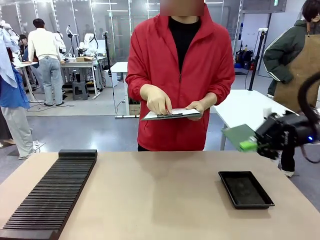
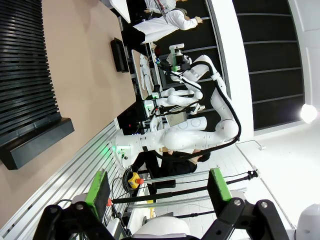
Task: Inspect the PCB.
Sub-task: Place the Blank PCB in the ESD tray.
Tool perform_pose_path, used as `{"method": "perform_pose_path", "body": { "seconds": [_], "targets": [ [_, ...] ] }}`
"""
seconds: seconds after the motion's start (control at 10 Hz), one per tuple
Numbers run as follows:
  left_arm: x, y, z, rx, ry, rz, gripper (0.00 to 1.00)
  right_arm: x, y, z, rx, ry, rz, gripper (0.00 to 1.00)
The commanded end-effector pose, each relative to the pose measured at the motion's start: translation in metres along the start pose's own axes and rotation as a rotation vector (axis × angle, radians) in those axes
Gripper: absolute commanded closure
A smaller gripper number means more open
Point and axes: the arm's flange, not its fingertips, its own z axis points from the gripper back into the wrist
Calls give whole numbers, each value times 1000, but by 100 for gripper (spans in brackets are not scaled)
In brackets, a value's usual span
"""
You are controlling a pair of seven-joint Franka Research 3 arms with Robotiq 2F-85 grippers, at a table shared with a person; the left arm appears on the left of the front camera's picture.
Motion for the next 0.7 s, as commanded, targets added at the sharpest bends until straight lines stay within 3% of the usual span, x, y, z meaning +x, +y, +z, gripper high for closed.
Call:
{"method": "perform_pose_path", "body": {
  "seconds": [0.0, 0.3, 0.6],
  "targets": [
    [-2, -3, -1, 8, 7, -1, 0, 2, -36, 13, -27, -48, 27, 97],
    [-2, -3, -1, 8, 7, -1, 0, 2, -77, 31, -94, -93, -39, 97],
    [-2, -3, -1, 8, 7, -1, 0, 24, -109, 26, -243, -129, -92, 97]
  ]
}}
